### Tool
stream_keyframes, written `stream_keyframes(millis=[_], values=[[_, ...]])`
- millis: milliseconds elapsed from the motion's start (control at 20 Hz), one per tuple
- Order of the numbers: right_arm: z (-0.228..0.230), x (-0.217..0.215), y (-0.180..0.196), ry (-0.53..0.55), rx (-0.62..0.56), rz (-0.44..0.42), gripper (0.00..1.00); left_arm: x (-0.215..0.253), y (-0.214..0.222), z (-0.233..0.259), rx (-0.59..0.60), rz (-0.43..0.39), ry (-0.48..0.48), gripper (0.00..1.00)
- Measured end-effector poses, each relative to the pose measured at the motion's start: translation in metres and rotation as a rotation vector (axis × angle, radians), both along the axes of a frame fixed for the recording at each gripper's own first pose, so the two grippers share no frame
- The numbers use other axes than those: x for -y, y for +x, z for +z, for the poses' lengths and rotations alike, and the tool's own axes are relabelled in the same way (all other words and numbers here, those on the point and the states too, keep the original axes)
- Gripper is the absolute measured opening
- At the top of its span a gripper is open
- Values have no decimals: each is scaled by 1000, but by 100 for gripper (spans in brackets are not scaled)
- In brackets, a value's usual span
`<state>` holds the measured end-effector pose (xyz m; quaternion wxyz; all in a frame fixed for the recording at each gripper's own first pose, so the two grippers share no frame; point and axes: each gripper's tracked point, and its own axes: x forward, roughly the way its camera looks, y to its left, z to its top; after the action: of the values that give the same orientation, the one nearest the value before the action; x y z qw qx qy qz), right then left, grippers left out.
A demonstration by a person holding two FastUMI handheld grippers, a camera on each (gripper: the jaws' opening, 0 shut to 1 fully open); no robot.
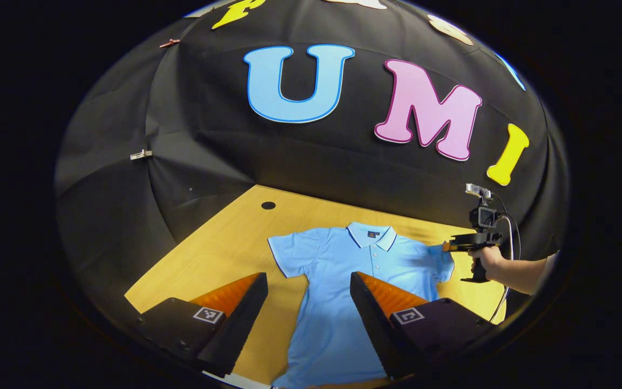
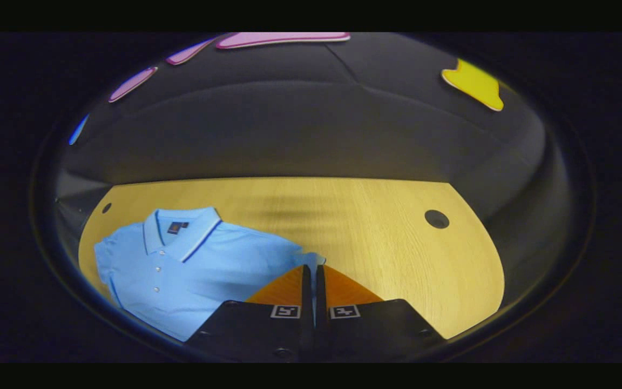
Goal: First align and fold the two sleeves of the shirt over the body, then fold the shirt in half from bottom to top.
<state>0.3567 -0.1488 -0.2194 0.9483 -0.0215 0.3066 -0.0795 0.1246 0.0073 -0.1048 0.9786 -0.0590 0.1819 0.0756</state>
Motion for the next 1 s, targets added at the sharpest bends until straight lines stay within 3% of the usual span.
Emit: stream_keyframes(millis=[150, 200, 300, 400, 500, 600, 800, 1000], values=[[15, -49, 0, 1, 24, 38, 5, -10, -11, 1, 13, 3, 1, 98], [17, -69, -1, -9, 30, 60, 0, -14, -15, 2, 17, 5, 9, 98], [18, -118, -6, -3, 34, 122, 5, -21, -23, 3, 26, 7, 9, 98], [13, -179, -16, 49, 38, 224, 2, -30, -29, 3, 36, 15, -10, 98], [9, -238, -36, 97, 22, 329, 49, -39, -31, 2, 45, 29, -37, 98], [17, -267, -62, 114, 29, 382, 96, -46, -26, 1, 57, 29, -59, 97], [41, -254, -108, 67, 78, 395, 98, -62, 3, -8, 47, -12, -40, 97], [59, -195, -143, -54, 99, 337, 98, -66, 50, -15, 42, -76, -27, 97]])
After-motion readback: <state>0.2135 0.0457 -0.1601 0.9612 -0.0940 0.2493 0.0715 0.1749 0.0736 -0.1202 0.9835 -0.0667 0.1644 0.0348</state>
